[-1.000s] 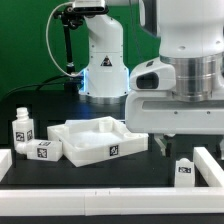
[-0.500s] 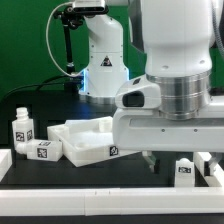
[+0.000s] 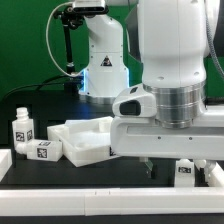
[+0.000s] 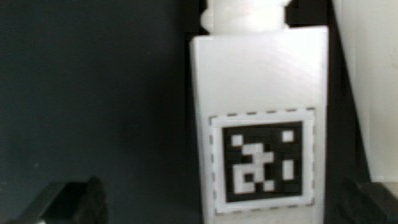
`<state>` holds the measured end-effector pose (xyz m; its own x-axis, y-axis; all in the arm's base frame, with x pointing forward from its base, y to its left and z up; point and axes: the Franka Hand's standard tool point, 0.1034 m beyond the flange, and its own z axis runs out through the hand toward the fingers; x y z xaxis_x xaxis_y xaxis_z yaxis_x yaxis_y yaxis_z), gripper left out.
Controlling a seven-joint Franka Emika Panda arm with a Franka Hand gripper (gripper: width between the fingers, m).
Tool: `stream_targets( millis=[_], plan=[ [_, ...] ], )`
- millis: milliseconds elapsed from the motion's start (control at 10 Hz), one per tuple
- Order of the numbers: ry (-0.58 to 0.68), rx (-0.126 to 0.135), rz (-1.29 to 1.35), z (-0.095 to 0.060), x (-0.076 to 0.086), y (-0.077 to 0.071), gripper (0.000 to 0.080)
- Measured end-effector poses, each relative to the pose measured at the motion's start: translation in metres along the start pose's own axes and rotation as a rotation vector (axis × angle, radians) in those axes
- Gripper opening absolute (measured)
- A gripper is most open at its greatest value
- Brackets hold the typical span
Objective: Assemble one leg
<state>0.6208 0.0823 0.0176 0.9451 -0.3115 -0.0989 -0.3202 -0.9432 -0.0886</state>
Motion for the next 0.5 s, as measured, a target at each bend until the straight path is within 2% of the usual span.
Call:
stream_targets(
  millis=[100,200,300,400,500],
  plan=[
    [0.0,0.0,0.001,0.0,0.0002,0.0005,0.0522],
    [0.0,0.0,0.001,0.0,0.0002,0.0004,0.0522],
    [0.0,0.0,0.001,0.0,0.0001,0.0003,0.0384],
    [0.0,0.0,0.0,0.0,0.0001,0.0003,0.0283],
    [0.0,0.0,0.0,-0.0001,0.0001,0.0003,0.0283]
  ],
)
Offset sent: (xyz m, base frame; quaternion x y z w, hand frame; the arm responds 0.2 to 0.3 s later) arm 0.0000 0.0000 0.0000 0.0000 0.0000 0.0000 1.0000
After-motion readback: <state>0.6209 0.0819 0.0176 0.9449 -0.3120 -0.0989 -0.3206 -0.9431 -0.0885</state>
